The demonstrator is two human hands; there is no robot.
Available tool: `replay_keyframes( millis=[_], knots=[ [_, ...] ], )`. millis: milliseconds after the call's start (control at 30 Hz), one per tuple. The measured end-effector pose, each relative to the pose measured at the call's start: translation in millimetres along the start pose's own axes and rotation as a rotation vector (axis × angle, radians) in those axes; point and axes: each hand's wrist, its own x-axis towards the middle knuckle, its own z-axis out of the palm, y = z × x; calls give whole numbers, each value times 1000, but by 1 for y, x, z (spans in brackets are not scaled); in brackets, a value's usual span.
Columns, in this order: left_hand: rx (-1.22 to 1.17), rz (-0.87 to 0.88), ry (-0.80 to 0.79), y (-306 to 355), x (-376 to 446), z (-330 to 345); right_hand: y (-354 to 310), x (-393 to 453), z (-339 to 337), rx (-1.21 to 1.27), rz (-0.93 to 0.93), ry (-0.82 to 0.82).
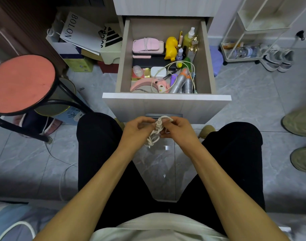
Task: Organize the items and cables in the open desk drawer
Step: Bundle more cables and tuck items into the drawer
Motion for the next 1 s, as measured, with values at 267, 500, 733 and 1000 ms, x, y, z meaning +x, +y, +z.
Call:
replay_keyframes(
  millis=[267,500,733,1000],
  knots=[
    [425,375,72,-2,-5,-1,-3,-7,4,-159,-50,64],
    [434,254,-5,7,0,-9,-14,-8,-3,-424,-126,-46],
    [606,339,-34,-2,2,-12,-11,-9,-9,-665,-113,-159],
    [330,463,0,-13,5,-9,-9,-10,0,-221,169,-135]
  ],
)
